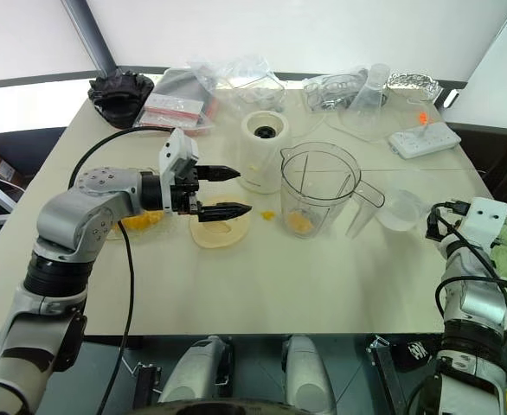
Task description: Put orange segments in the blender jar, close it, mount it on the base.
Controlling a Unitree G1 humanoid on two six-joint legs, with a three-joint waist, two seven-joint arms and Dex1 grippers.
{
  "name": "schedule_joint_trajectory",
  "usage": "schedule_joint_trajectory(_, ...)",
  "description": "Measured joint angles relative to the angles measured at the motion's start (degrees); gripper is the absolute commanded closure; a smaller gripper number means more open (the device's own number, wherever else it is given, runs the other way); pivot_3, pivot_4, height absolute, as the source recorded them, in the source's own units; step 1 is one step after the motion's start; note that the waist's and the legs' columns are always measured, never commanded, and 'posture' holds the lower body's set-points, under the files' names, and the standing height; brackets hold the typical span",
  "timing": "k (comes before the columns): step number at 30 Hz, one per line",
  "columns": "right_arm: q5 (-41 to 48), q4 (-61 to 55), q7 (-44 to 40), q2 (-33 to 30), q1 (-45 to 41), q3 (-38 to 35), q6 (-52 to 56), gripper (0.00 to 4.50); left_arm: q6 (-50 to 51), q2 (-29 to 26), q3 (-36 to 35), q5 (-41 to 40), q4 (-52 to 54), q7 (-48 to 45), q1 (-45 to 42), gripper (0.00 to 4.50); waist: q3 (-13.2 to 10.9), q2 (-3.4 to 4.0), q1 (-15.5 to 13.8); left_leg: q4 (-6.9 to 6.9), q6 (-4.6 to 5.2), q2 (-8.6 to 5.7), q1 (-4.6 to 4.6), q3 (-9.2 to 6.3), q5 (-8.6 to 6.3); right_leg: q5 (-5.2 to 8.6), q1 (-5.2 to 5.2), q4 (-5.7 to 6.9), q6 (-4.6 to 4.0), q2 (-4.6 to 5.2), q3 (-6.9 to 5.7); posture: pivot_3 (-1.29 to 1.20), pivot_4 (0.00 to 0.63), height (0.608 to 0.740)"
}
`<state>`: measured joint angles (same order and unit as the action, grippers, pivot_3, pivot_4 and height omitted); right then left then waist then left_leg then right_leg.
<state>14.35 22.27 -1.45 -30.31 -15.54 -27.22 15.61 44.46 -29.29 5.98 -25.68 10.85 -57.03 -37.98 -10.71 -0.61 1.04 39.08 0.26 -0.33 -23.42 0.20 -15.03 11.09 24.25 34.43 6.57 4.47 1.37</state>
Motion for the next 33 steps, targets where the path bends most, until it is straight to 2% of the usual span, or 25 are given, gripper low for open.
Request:
schedule_joint_trajectory(10,-1.9,9.2,-1.1,-0.5,-4.0,0.0,-5.4,0.0,0.0,-0.5,0.0,0.0,0.0,0.8,0.0,0.05,0.0,0.0,0.1,-0.02,0.0,0.0,0.0,0.03,0.0,0.0,0.0,-0.03,0.0,0.0,0.01,0.0,0.15,0.74)
schedule_joint_trajectory(13,-1.9,9.9,-1.3,-0.5,-4.3,0.1,-6.1,0.79,0.0,-0.5,0.0,0.0,0.0,1.0,-0.1,0.0,0.0,0.0,0.1,-0.02,0.0,0.0,0.0,0.02,0.0,0.0,0.0,-0.03,0.01,0.0,0.02,0.0,0.15,0.74)
schedule_joint_trajectory(20,-1.7,10.4,-1.7,-0.5,-5.2,0.8,-6.7,4.38,0.0,-0.4,0.1,0.0,0.0,1.4,-0.1,0.0,0.0,0.01,-0.2,-0.03,0.0,-0.01,-0.03,0.02,0.0,0.0,0.0,-0.07,0.01,0.0,0.02,0.0,0.15,0.74)
schedule_joint_trajectory(33,1.5,5.5,-1.9,1.2,-5.1,-0.2,-5.9,4.46,-1.0,0.0,1.2,0.0,-0.6,2.2,-0.7,0.0,0.0,0.0,-0.1,-0.03,0.0,-0.02,0.03,-0.06,0.0,0.01,-0.14,-0.13,0.01,0.0,0.02,0.0,0.15,0.74)
